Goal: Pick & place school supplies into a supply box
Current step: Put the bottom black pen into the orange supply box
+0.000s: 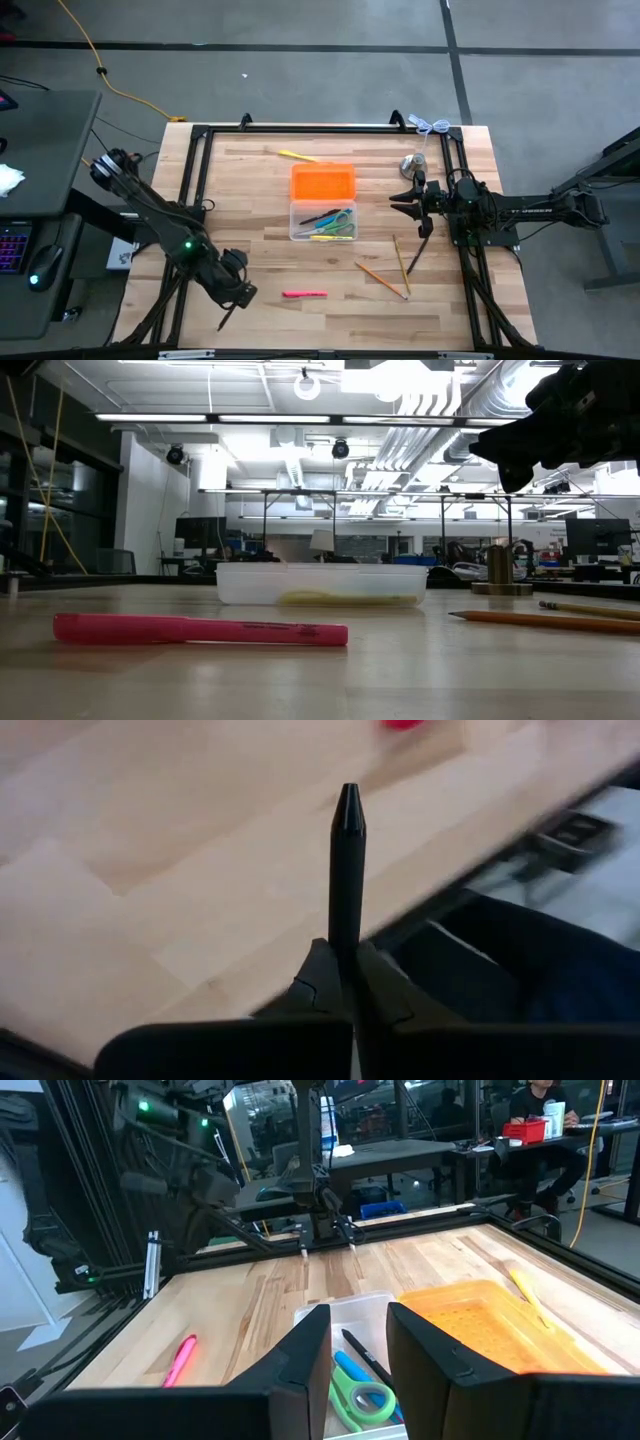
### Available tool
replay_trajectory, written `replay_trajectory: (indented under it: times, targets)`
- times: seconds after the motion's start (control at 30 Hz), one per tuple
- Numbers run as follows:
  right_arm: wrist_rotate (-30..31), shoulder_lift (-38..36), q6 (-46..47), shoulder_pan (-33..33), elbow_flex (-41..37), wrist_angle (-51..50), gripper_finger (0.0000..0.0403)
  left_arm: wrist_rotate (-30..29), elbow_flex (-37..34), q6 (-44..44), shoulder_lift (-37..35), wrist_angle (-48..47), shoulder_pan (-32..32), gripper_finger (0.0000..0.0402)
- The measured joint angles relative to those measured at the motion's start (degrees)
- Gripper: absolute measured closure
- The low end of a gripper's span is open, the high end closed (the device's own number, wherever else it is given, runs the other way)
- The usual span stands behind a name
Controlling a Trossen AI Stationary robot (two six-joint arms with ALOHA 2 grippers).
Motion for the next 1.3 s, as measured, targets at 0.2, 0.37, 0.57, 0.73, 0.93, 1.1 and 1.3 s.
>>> replay_trajectory:
  times: [0.2,0.37,0.57,0.73,0.93,1.1,1.3]
  targets:
    - [0.0,0.0,0.0,0.0,0.0,0.1,0.0324,-1.9,0.0,0.1,-1.1,3.5,0.0,0.0377]
    - [0.0,0.0,0.0,0.0,0.0,0.2,0.0324,-8.4,0.0,2.3,-1.2,4.8,0.0,0.0379]
    - [0.0,0.0,0.0,0.0,0.0,0.2,0.0324,-23.6,0.0,7.7,-1.2,10.2,0.0,0.0377]
    - [0.0,0.0,-0.1,0.0,0.0,0.3,0.0324,-33.9,0.0,13.9,-1.2,15.2,0.0,0.0378]
    - [0.0,0.0,-0.1,0.0,0.0,0.3,0.0324,-44.9,0.1,22.9,-1.2,21.2,0.0,0.0379]
    - [0.0,0.0,-0.1,0.0,0.0,0.3,0.0324,-51.2,0.1,29.1,-1.2,23.7,0.0,0.0377]
    - [0.0,0.0,-0.1,0.0,0.0,0.4,0.0324,-56.9,0.1,31.5,-1.2,23.7,0.0,0.0378]
